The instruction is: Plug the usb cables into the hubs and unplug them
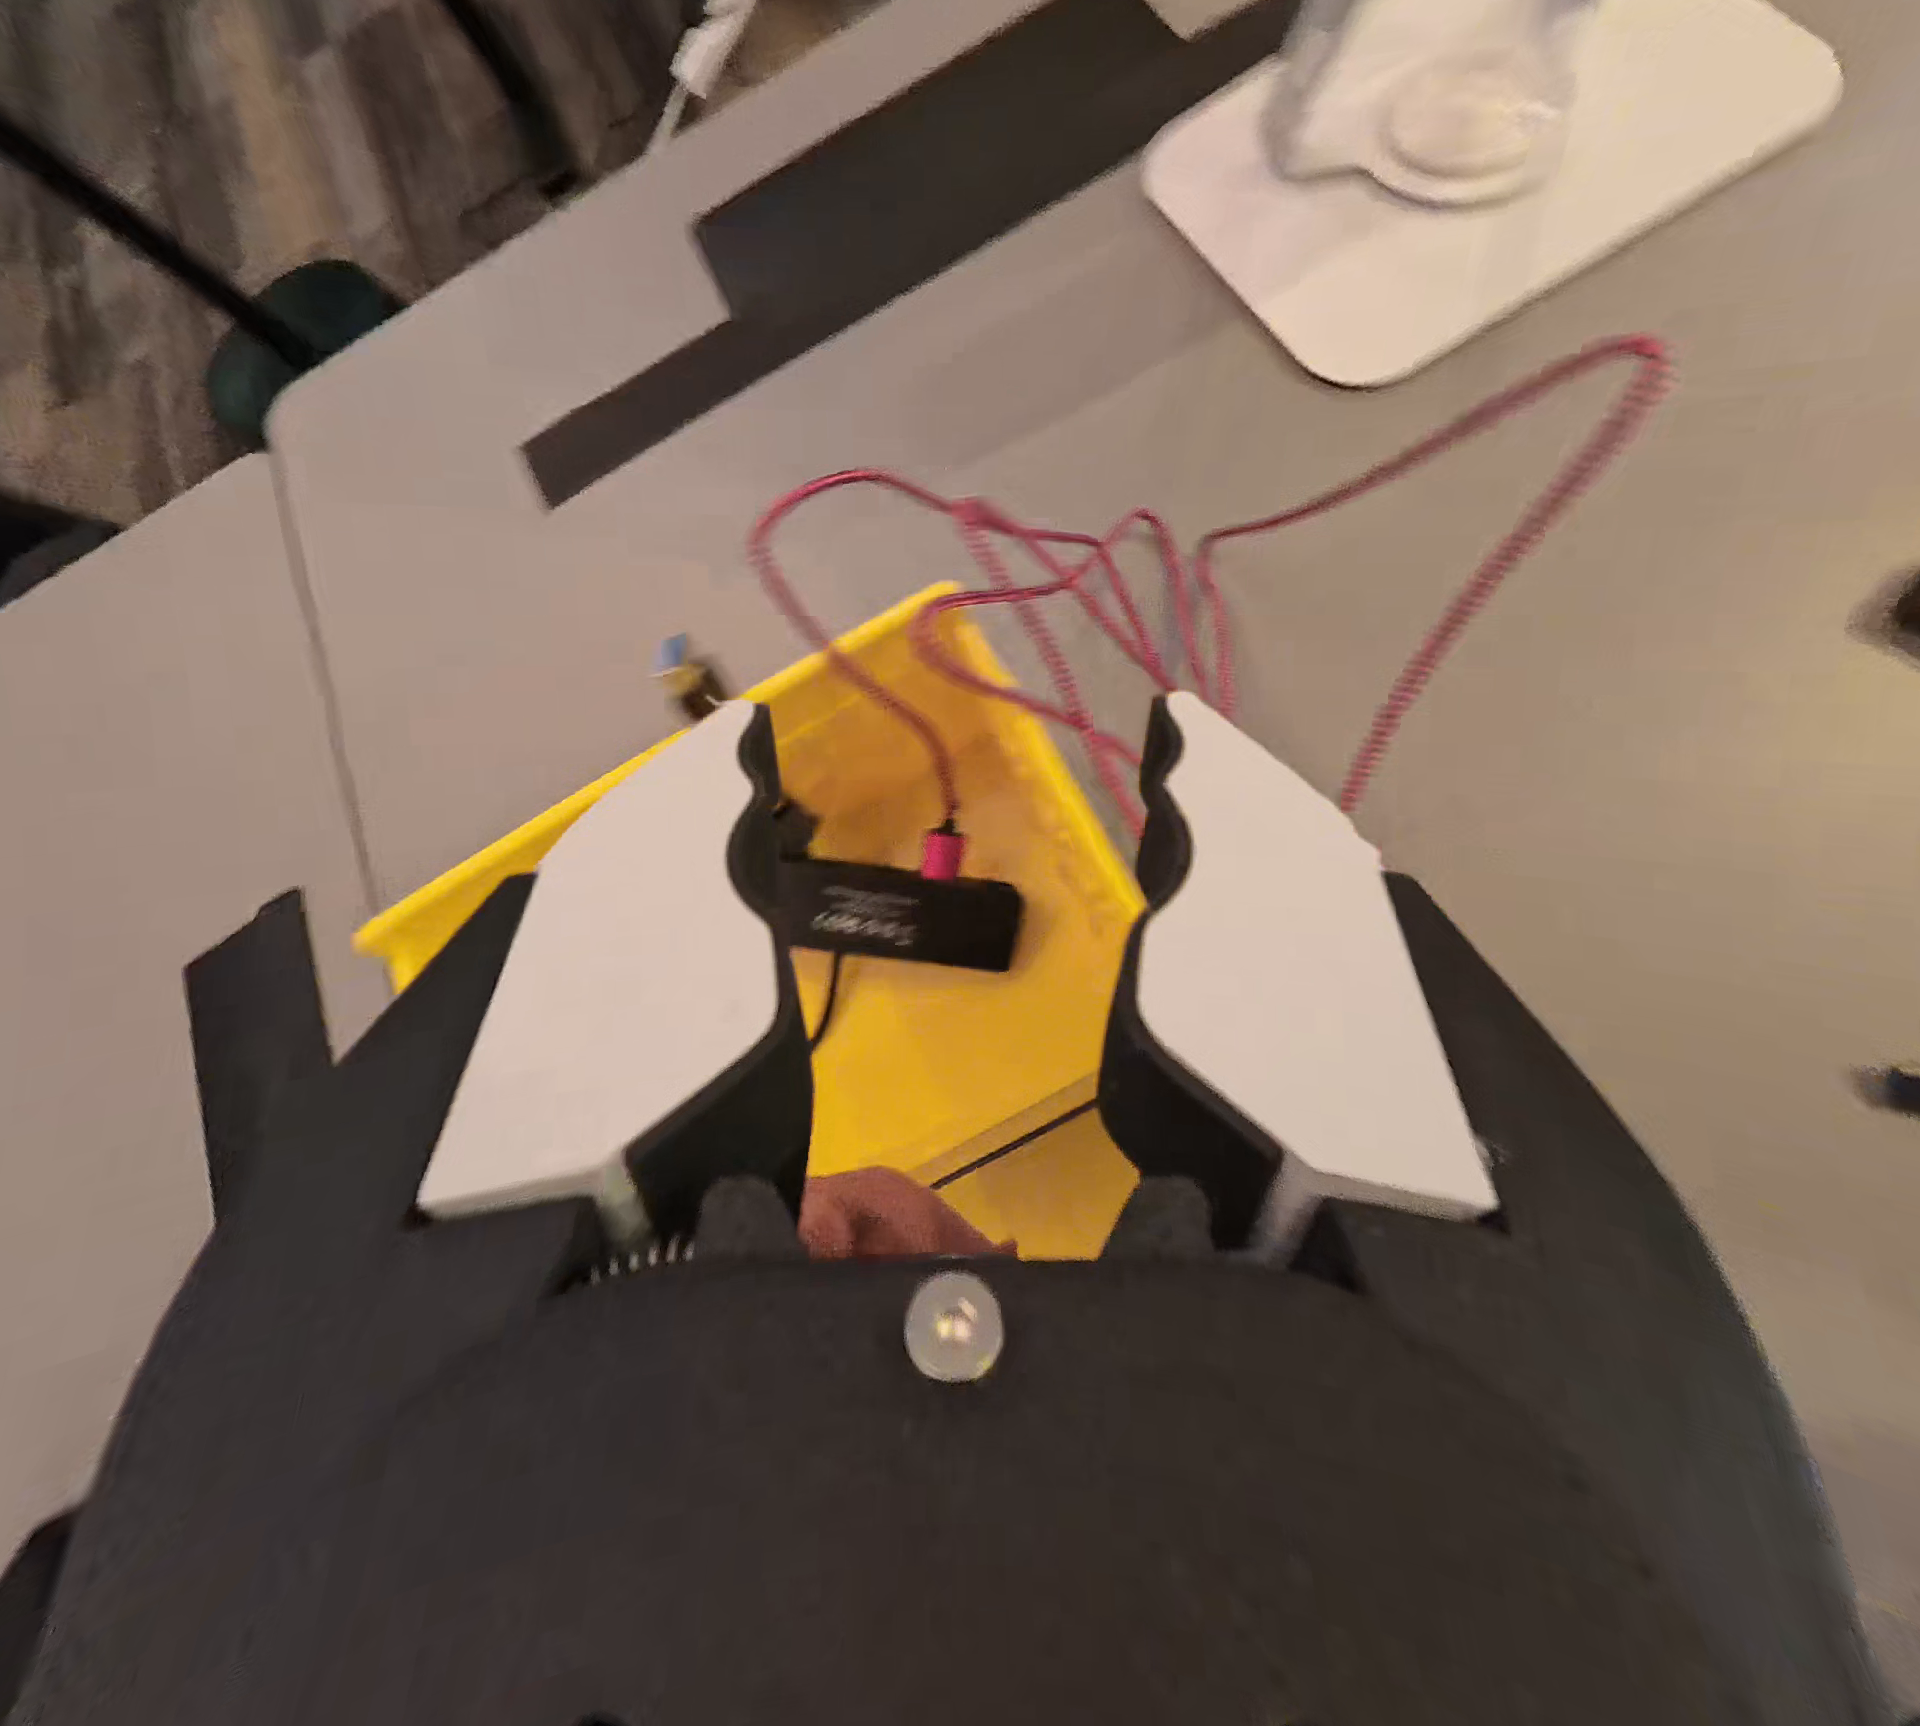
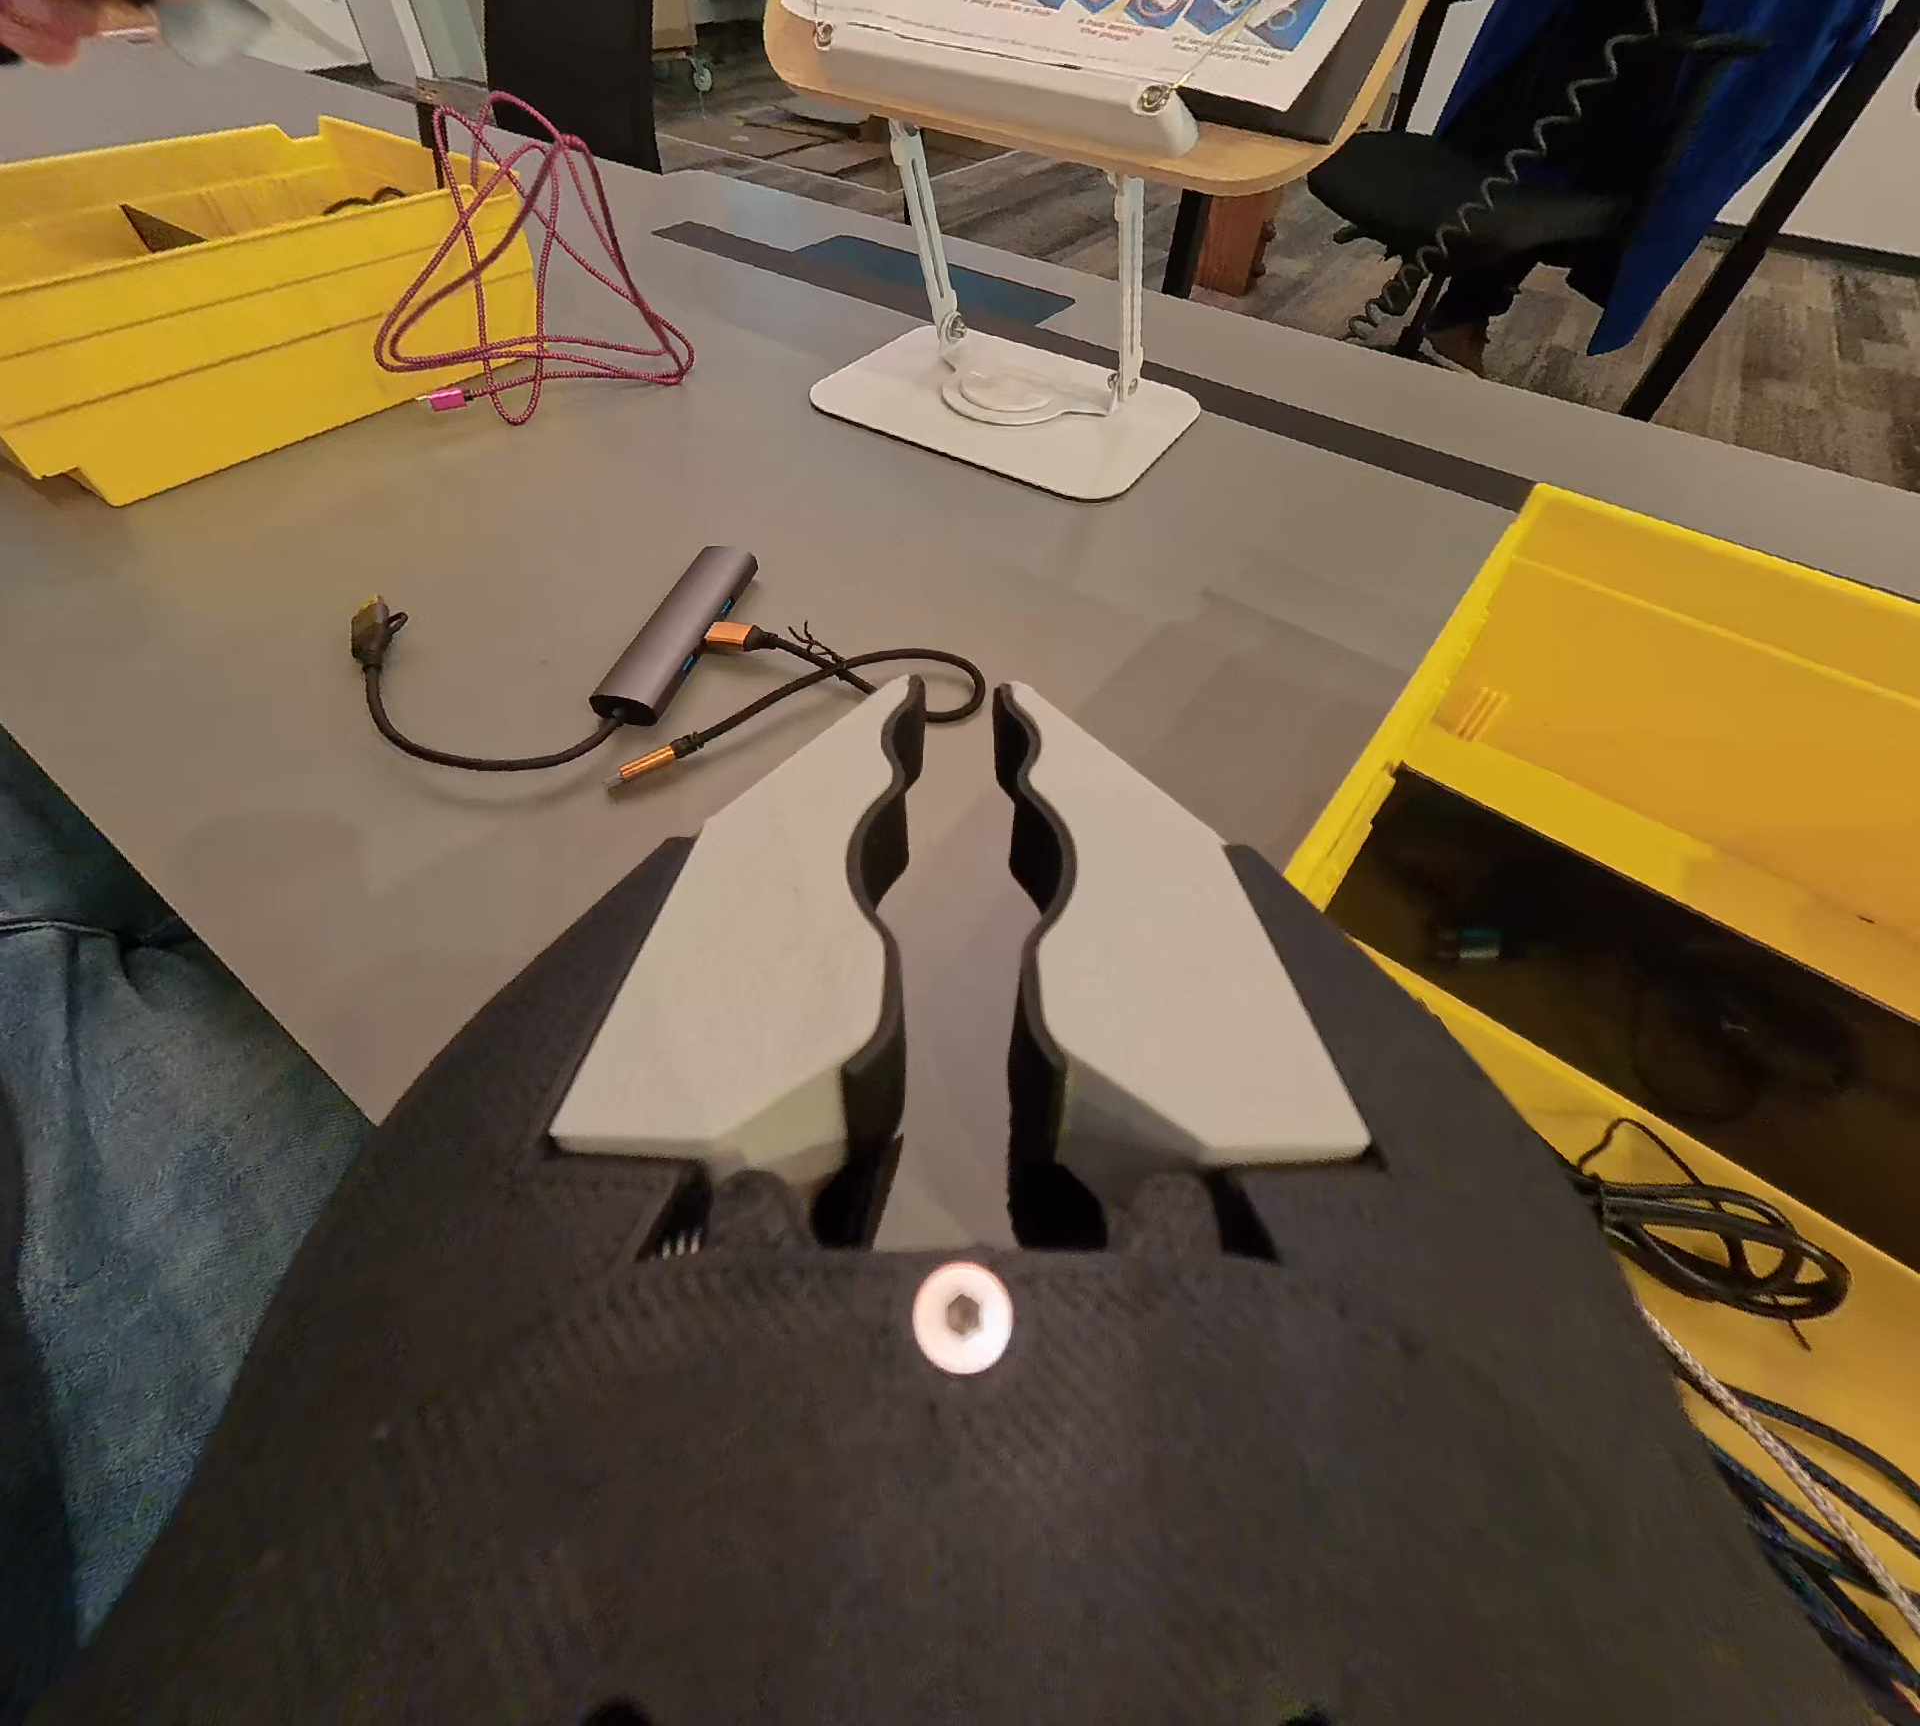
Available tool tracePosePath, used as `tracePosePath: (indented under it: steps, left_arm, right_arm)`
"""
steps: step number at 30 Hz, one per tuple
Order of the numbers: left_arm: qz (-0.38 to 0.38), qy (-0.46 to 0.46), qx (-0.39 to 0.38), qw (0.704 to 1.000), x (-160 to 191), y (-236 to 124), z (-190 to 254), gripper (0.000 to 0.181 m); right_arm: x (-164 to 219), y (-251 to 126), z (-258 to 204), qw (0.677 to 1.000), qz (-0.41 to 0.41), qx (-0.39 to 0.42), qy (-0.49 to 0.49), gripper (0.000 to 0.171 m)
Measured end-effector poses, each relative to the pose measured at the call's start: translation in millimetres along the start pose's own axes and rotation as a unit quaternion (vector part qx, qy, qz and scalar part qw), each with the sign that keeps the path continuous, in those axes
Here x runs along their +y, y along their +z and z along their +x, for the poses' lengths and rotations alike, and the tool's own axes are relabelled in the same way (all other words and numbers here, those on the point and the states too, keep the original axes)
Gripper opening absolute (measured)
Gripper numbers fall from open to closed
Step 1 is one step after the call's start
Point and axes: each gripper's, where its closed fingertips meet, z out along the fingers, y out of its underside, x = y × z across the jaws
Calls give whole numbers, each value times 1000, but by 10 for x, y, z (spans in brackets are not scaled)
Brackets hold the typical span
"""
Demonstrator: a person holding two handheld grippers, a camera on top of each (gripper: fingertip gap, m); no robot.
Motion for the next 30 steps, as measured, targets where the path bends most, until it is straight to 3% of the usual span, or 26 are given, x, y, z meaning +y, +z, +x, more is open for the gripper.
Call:
tracePosePath:
  steps: [3,6,8,10,11,13,21,30]
  left_arm:
    - [-84,63,-13,994,116,378,266,75]
    - [-126,40,-22,991,225,692,255,76]
    - [-138,34,-27,989,270,801,218,59]
    - [-128,44,-56,989,247,809,139,18]
    - [-118,46,-59,990,224,799,128,8]
    - [-97,42,-53,993,169,765,141,4]
    - [-11,38,-94,995,-149,296,-191,3]
    - [109,-6,-185,977,-643,-892,-951,3]
  right_arm:
    - [-18,28,-39,1000,5,-6,-1,10]
    - [-22,5,-63,1000,9,-7,0,10]
    - [-19,-29,-43,1000,12,-4,3,10]
    - [-6,-62,-4,1000,13,1,6,10]
    - [4,-74,14,1000,13,2,8,10]
    - [27,-79,42,1000,11,4,11,10]
    - [44,-23,1,1000,7,-2,9,10]
    - [16,-5,-23,1000,6,-4,5,10]
